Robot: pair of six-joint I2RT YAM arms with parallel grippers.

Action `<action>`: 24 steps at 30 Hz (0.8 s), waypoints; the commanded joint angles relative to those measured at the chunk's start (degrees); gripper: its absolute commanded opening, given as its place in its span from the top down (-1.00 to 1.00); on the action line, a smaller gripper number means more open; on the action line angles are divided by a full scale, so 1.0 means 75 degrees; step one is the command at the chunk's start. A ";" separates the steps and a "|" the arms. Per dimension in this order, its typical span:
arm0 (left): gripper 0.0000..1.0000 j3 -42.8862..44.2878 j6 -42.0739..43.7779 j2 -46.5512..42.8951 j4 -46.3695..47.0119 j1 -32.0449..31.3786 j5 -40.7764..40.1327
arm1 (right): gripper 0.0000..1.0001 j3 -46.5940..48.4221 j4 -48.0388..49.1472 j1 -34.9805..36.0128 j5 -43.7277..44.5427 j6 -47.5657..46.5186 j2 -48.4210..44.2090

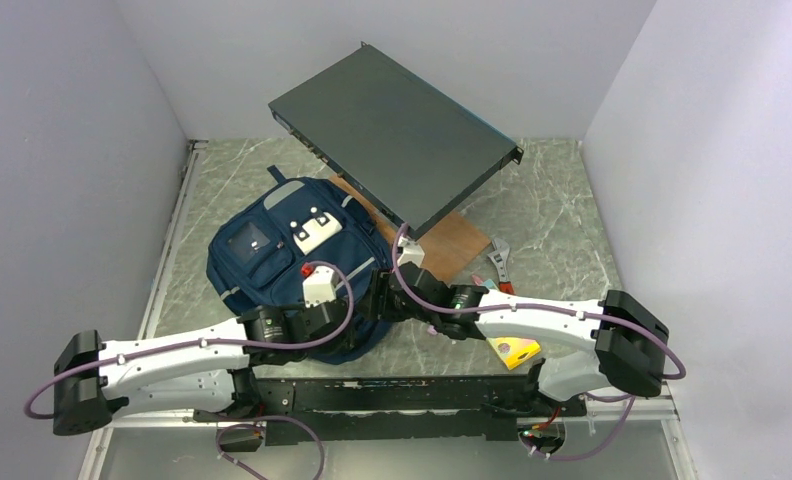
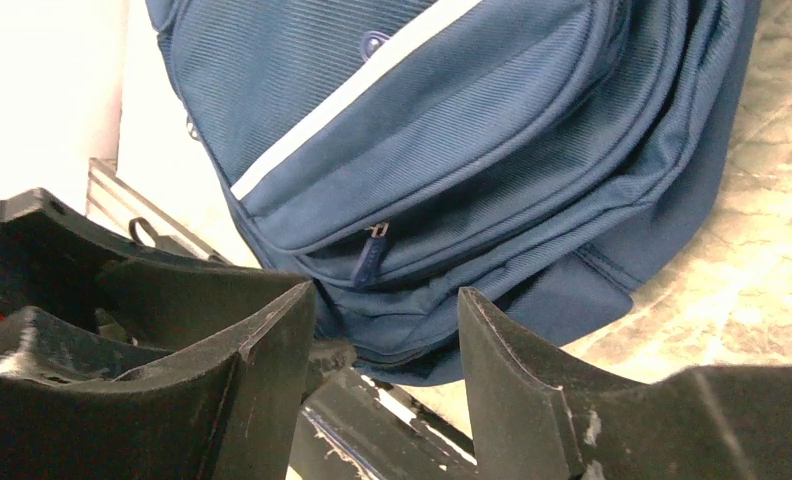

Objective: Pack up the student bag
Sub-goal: Unzip the student bag at the center of the board.

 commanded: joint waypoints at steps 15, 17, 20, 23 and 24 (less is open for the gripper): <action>0.03 0.0542 0.0594 0.1072 0.0622 0.0352 -0.0566 | 0.10 -0.0277 0.0244 -0.0333 0.0299 0.0309 -0.0172; 0.07 0.0517 0.0690 0.1166 0.0827 0.0467 -0.0500 | 0.11 -0.0297 0.0278 -0.0342 0.0299 0.0330 -0.0150; 0.14 0.0555 0.0794 0.1421 0.0845 0.0576 -0.0413 | 0.11 -0.0270 0.0314 -0.0375 0.0277 0.0355 -0.0054; 0.21 0.0529 0.0807 0.1547 0.0879 0.0611 -0.0381 | 0.05 -0.0151 0.0316 -0.0400 0.0298 0.0427 0.0104; 0.23 0.0479 0.0808 0.1540 0.0943 0.0630 -0.0348 | 0.03 -0.0105 0.0316 -0.0416 0.0309 0.0487 0.0168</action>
